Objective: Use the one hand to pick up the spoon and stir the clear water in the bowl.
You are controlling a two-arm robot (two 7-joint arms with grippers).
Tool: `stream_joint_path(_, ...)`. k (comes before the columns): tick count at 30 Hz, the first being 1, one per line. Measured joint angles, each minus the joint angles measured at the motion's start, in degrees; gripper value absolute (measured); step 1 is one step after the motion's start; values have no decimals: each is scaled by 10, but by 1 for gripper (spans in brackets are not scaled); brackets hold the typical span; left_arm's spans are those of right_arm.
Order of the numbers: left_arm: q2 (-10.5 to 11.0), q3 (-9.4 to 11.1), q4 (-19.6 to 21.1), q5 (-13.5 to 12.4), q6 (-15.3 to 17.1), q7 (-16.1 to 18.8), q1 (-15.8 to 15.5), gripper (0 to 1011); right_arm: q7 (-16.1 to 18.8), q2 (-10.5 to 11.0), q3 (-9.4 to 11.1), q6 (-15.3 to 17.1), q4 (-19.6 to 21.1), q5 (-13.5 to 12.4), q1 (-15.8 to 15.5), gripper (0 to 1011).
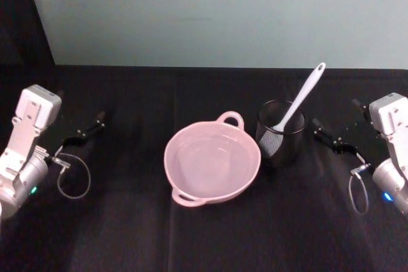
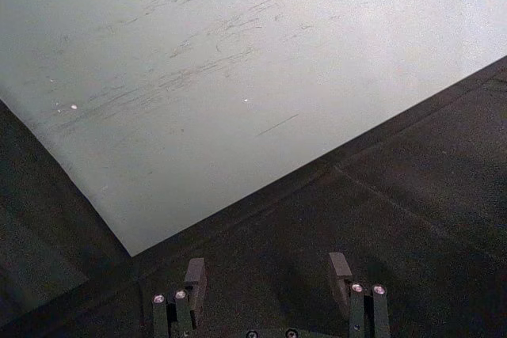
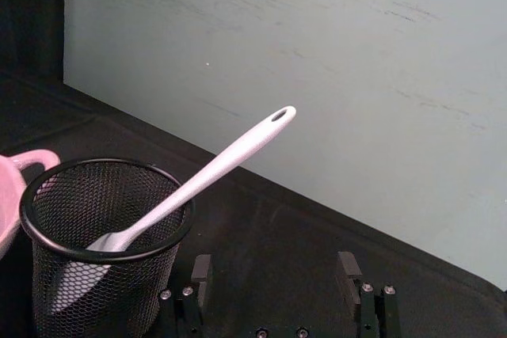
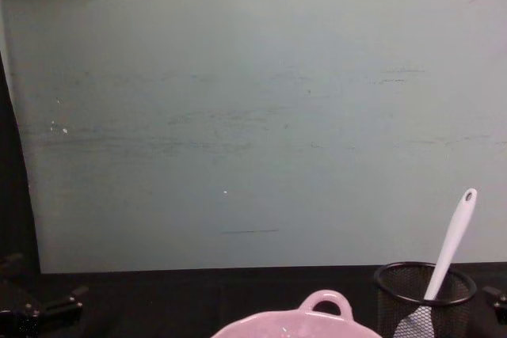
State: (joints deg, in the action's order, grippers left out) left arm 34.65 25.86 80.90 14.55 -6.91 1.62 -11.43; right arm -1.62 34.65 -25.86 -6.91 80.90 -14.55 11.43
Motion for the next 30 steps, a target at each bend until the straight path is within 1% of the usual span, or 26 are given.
stream_joint_path(30,0,0,0,0,0,0,0,1011,0,0,0,0,0,0,0,1002)
